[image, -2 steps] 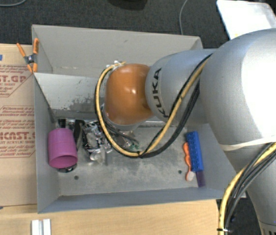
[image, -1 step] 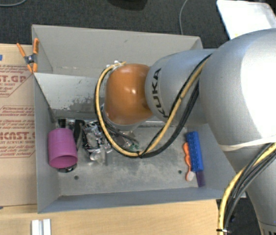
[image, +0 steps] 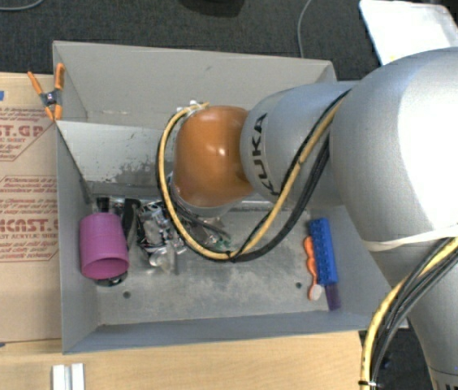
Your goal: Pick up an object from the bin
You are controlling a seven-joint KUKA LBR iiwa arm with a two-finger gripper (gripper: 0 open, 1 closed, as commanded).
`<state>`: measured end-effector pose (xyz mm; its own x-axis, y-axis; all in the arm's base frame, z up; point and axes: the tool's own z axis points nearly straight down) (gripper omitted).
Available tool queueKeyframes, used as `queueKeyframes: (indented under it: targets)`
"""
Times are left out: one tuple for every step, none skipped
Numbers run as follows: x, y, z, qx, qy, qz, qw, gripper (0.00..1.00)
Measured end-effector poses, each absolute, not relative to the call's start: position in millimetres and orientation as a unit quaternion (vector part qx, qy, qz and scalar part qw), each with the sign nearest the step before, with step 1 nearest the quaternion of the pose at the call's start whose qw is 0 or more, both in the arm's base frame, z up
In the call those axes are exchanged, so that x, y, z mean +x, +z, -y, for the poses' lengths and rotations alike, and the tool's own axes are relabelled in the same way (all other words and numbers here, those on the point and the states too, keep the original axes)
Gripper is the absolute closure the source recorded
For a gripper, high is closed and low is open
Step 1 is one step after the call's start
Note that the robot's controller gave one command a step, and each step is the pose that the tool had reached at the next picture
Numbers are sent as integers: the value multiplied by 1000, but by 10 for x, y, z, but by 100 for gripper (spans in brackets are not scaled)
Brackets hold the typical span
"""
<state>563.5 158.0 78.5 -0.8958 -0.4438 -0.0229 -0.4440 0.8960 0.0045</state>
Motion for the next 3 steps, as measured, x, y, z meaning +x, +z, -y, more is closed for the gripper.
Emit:
queueKeyframes:
  targets:
    - [5635,785,-1580,-228,5,-974,11,100]
    - [5635,784,-1580,-228,5,-974,11,100]
    - [5635,784,-1580,-228,5,-974,11,100]
